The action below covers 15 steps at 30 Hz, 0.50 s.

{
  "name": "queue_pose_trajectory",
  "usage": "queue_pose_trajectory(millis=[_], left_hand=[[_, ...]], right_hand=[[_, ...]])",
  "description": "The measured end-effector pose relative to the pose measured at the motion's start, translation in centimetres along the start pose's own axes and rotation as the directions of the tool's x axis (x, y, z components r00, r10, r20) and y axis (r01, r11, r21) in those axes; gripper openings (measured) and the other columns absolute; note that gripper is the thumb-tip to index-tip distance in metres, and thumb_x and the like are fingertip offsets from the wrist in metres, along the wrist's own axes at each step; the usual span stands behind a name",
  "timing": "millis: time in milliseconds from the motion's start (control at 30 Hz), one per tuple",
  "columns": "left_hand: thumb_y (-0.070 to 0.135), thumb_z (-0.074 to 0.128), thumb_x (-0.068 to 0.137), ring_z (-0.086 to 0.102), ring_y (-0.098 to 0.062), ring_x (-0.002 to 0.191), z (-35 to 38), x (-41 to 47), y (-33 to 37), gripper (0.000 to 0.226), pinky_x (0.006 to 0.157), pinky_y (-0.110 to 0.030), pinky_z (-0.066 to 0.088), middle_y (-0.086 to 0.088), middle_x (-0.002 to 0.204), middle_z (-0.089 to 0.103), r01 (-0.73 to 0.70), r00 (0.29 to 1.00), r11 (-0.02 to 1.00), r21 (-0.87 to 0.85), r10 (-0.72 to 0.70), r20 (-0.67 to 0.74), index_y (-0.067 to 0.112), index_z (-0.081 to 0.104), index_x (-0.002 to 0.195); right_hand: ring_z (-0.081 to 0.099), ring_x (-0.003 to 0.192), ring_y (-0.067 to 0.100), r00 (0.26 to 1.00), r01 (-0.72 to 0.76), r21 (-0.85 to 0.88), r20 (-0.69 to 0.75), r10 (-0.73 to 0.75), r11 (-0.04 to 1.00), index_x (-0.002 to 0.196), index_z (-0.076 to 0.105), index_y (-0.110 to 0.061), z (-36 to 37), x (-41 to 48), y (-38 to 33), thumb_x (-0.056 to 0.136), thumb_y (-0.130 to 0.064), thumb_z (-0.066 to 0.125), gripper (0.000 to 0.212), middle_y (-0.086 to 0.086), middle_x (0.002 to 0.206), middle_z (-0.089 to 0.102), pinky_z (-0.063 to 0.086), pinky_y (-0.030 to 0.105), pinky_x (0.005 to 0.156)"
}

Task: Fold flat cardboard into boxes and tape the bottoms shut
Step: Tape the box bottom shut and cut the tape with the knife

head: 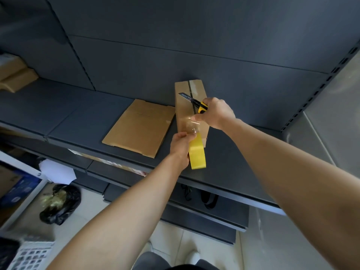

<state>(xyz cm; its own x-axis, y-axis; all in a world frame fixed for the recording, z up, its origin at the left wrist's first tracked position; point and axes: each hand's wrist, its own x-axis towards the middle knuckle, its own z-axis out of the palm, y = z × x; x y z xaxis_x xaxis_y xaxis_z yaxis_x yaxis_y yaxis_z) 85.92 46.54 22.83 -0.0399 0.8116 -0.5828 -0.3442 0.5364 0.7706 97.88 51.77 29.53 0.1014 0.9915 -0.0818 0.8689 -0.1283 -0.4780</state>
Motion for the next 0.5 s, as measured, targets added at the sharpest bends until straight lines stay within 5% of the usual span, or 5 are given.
queue_pose_trajectory(millis=[133,267,400,500], left_hand=[[0.014,0.069,0.085,0.065,-0.024,0.08,-0.2,-0.1,0.8,0.019,0.063,-0.033,0.058,-0.007,0.097,0.065,0.015,1.0,0.996,0.092,-0.015,-0.005,0.015,0.054,0.096],[0.017,0.071,0.08,0.064,-0.027,0.089,-0.4,0.1,1.3,0.013,0.084,-0.041,0.054,-0.007,0.1,0.066,-0.007,0.997,0.987,0.161,0.02,-0.079,0.021,0.06,0.085],[0.021,0.071,0.081,0.059,-0.02,0.08,-0.6,0.5,1.4,0.011,0.068,-0.031,0.05,0.0,0.088,0.062,-0.037,0.993,0.982,0.187,0.057,-0.1,0.023,0.061,0.081],[0.022,0.073,0.081,0.056,-0.019,0.079,-0.6,0.8,1.5,0.011,0.074,-0.033,0.049,0.003,0.083,0.06,-0.049,0.99,0.976,0.21,0.076,-0.119,0.019,0.062,0.083]], right_hand=[[0.061,0.095,0.024,1.0,0.025,0.03,0.016,-0.026,0.999,0.131,0.05,-0.022,-0.3,-0.5,-0.2,0.076,-0.051,0.073,0.067,0.002,0.111,0.06,0.047,0.03,0.068],[0.047,0.061,0.014,0.984,0.161,0.18,0.045,-0.171,0.97,0.08,0.042,-0.028,-0.9,-2.1,1.6,0.082,-0.048,0.067,0.032,-0.006,0.07,0.048,0.033,0.026,0.051],[0.047,0.068,0.02,0.967,0.255,-0.003,-0.003,-0.255,0.967,0.086,0.04,-0.018,-0.1,-4.1,4.7,0.095,-0.036,0.053,0.025,-0.006,0.073,0.044,0.032,0.032,0.056],[0.05,0.083,0.026,0.957,0.287,-0.208,0.11,-0.269,0.935,0.103,0.046,-0.013,0.6,-4.4,6.2,0.098,-0.034,0.049,0.022,0.003,0.097,0.052,0.036,0.033,0.068]])
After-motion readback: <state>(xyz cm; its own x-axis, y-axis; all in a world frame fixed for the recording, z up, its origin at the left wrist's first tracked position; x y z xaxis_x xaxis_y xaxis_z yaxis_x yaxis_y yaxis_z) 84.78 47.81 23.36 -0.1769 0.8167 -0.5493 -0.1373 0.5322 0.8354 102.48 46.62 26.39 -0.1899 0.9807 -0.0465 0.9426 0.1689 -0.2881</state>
